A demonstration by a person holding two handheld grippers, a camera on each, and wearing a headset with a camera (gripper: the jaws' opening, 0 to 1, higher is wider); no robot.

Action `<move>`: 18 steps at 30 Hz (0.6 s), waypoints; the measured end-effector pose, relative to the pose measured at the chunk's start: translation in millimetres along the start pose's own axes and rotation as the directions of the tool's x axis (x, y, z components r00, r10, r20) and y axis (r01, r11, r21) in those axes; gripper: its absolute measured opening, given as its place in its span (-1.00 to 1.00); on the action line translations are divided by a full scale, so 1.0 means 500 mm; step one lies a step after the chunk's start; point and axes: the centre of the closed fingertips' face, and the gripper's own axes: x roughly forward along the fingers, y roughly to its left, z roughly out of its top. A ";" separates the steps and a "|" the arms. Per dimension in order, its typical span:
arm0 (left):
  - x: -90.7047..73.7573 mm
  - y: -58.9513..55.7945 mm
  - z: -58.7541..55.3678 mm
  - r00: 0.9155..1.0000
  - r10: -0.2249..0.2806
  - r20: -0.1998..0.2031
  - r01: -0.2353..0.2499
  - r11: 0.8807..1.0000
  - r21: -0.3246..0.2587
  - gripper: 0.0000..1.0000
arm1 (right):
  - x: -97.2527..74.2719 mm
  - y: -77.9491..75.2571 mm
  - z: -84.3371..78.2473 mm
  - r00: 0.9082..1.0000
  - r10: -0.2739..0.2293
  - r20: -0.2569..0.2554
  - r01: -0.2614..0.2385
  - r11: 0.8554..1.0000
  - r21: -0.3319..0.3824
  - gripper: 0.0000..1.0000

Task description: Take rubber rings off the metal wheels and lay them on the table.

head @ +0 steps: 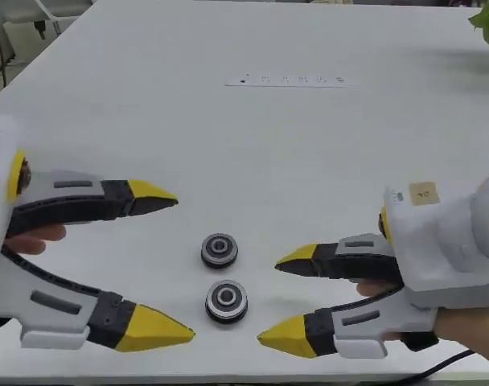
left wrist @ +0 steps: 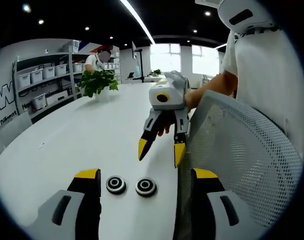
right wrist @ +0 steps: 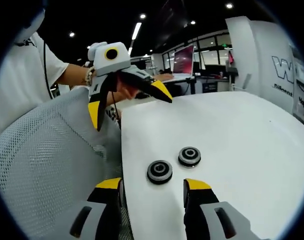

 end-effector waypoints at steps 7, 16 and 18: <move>0.043 0.003 -0.013 1.000 -0.027 0.012 0.027 0.999 -0.024 -0.01 | 0.024 -0.012 -0.012 0.998 0.023 -0.058 -0.027 0.998 -0.064 -0.17; 0.074 0.013 -0.065 0.999 -0.047 -0.022 0.045 0.995 -0.087 -0.32 | 0.049 -0.029 -0.011 0.997 0.044 -0.061 -0.047 0.997 -0.063 -0.33; 0.080 0.013 -0.073 0.998 -0.055 -0.031 0.053 0.996 -0.074 -0.38 | 0.055 -0.030 -0.013 0.997 0.047 -0.066 -0.052 0.996 -0.068 -0.38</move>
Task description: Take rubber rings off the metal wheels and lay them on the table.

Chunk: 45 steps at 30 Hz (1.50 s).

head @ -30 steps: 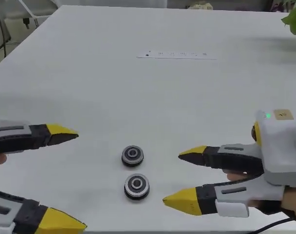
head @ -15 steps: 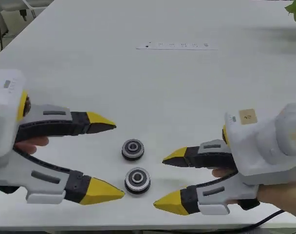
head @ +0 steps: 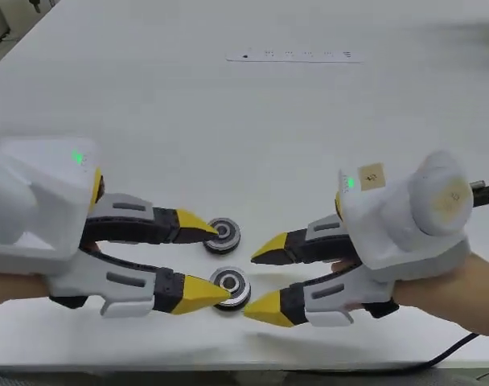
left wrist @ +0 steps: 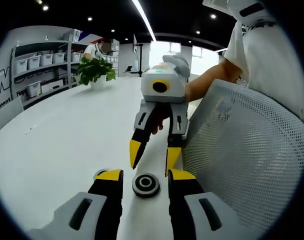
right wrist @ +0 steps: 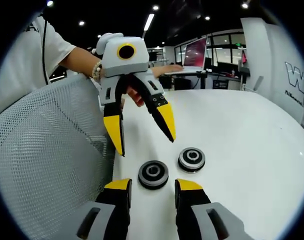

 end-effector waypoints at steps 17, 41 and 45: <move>0.048 -0.004 -0.051 0.997 -0.037 -0.062 0.043 0.994 0.103 -0.75 | 0.024 0.002 -0.015 1.000 0.011 -0.025 -0.011 1.000 -0.008 -0.57; 0.048 -0.006 -0.051 0.999 -0.031 -0.014 0.032 0.992 0.120 -0.84 | 0.016 0.000 -0.027 0.993 -0.044 -0.111 0.029 0.991 -0.128 -0.90; 0.047 -0.005 -0.049 1.000 -0.028 -0.012 0.030 0.992 0.124 -0.85 | 0.016 -0.004 -0.027 0.992 -0.061 -0.111 0.044 0.988 -0.145 -0.97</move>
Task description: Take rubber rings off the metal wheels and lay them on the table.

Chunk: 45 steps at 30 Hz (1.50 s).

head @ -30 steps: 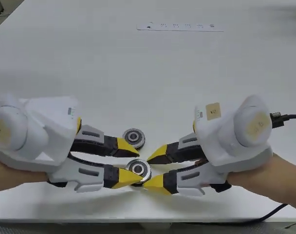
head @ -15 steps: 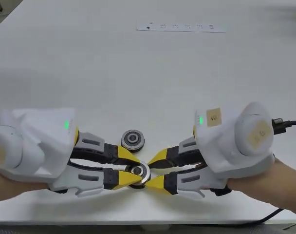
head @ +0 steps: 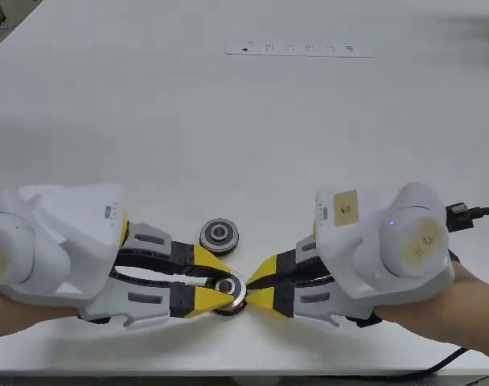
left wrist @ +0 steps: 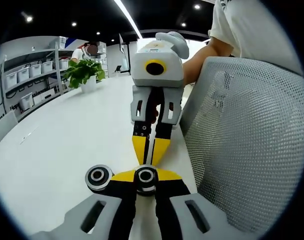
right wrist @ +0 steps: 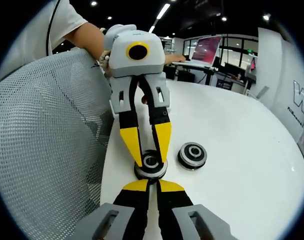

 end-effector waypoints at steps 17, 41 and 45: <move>-0.002 0.013 0.002 0.999 0.034 0.017 -0.033 0.999 -0.025 -0.85 | -0.022 -0.036 0.004 0.984 -0.024 0.178 -0.073 0.850 0.521 -1.00; -0.003 0.016 -0.001 0.999 0.027 0.027 -0.027 1.000 -0.012 -0.86 | -0.028 -0.020 0.036 0.944 0.017 0.329 -0.241 0.715 0.656 -1.00; -0.002 0.016 -0.001 0.999 0.027 0.026 -0.026 1.000 -0.017 -0.86 | -0.028 -0.020 0.036 0.945 0.018 0.326 -0.237 0.723 0.649 -1.00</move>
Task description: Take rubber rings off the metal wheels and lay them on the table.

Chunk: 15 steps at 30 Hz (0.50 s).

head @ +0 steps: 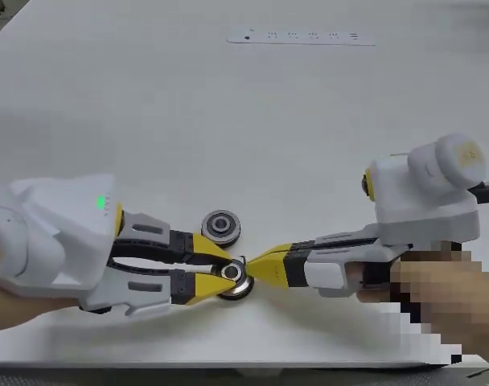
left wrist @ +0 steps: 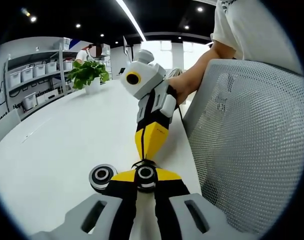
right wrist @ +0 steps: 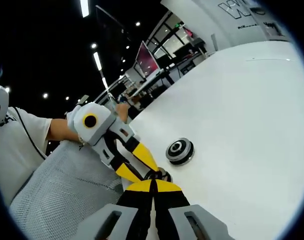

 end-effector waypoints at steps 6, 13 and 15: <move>0.000 -0.002 0.001 1.000 0.001 0.001 -0.001 1.000 0.005 -0.86 | 0.000 0.003 0.002 1.000 0.025 0.014 -0.025 0.999 0.031 -1.00; 0.003 -0.003 0.002 1.000 0.004 -0.005 -0.004 1.000 0.005 -0.87 | 0.001 0.031 0.029 0.997 0.074 0.034 -0.072 0.995 -0.064 -1.00; 0.003 -0.003 0.002 1.000 0.006 -0.007 -0.006 1.000 0.005 -0.87 | 0.003 0.045 0.023 0.995 0.094 0.029 -0.095 0.995 0.016 -1.00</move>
